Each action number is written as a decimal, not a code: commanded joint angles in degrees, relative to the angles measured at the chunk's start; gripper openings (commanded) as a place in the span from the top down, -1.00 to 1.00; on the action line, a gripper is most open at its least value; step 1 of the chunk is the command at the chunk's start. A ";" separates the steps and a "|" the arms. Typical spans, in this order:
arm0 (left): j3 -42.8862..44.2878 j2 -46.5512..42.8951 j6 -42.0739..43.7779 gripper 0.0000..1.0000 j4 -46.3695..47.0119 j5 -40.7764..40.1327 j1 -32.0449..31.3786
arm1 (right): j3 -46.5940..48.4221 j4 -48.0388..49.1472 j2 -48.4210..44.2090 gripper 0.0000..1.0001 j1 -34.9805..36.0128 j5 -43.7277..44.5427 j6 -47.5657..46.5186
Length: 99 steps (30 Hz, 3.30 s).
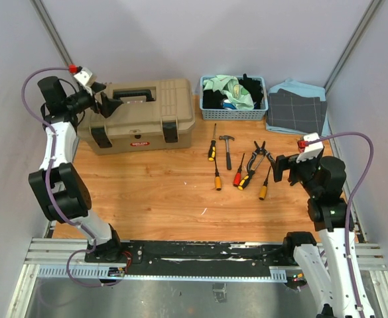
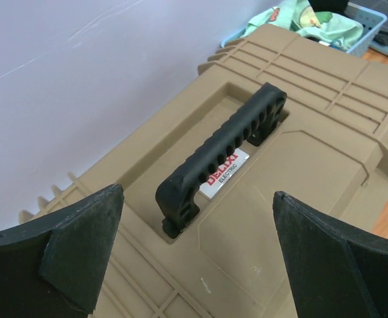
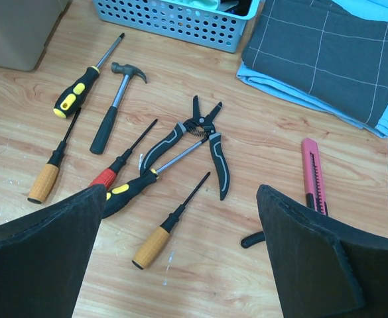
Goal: Pack the tool kit
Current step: Move the toolbox to the center of the board.
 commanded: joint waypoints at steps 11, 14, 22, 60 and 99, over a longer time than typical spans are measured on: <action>3.20 10.77 -3.43 -0.97 14.23 3.77 -0.07 | 0.00 -2.54 -0.80 -0.96 -0.50 1.15 1.37; 3.84 12.21 -1.74 -0.96 14.25 3.86 -1.19 | 0.20 -2.54 -0.60 -0.97 -0.49 1.52 1.82; 5.81 15.93 -1.04 -0.77 14.94 4.21 -4.41 | 1.69 -2.02 1.32 -0.97 -0.49 2.10 2.47; -24.23 -13.77 -18.32 0.99 17.12 -4.93 -4.68 | 11.98 22.25 36.67 -0.97 5.78 -12.77 27.59; -16.76 -11.20 -10.10 0.99 -3.29 -6.80 -4.56 | 41.06 63.67 90.72 -0.99 15.24 -44.55 34.86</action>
